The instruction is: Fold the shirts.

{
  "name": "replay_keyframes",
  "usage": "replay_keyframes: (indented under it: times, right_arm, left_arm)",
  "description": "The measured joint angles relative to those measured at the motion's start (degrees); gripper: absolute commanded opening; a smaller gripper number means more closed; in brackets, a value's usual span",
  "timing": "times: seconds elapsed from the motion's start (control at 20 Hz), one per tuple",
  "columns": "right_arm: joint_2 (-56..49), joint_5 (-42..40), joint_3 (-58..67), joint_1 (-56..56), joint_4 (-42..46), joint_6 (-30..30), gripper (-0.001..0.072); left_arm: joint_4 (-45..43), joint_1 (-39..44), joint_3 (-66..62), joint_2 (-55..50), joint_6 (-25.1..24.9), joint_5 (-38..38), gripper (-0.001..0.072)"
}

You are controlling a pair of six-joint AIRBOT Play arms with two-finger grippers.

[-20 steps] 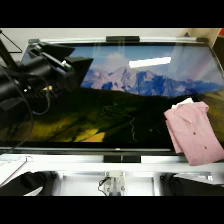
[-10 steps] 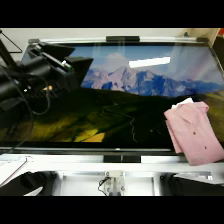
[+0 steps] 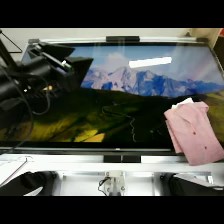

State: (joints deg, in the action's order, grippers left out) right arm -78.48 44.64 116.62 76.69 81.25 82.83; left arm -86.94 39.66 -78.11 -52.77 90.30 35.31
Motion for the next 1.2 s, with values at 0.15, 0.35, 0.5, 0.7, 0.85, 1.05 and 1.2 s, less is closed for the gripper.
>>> replay_keyframes:
  times: [0.15,0.35,0.5,0.7,0.85,1.05,1.2]
  right_arm:
    - [4.63,6.82,0.09,0.02,0.33,2.1,0.0696]
    - [9.22,19.1,0.09,0.07,-1.14,6.47,0.0692]
    - [11.19,28.24,0.02,0.04,-6.29,8.09,0.069]
    - [12.44,37.7,0.04,0.02,-14.58,9.07,0.0688]
    - [12.68,43.98,0.02,-0.15,-20.61,7.04,0.0687]
    - [12.81,52.24,-1.4,-7.54,-23.45,2.38,0.0688]
    - [12.81,55.84,-4.83,-21.77,-18.51,0.9,0.0687]
  left_arm:
    - [-0.24,-0.11,0.0,-0.02,-0.52,1.79,0.066]
    - [-1.6,-1.64,0.0,-0.2,-0.96,5.29,0.066]
    - [-1.86,-3.13,0.0,-0.28,-1.05,6.54,0.066]
    - [-2.12,-4.02,0.0,-0.28,-1.14,7.26,0.0658]
    - [-3.28,-4.26,0.0,-0.55,-1.11,10.4,0.0617]
    - [-8.76,-4.7,0.0,-2.69,2.08,22.71,0.0611]
    - [-11.47,-7.28,0.0,-6.69,5.2,36.37,0.0629]
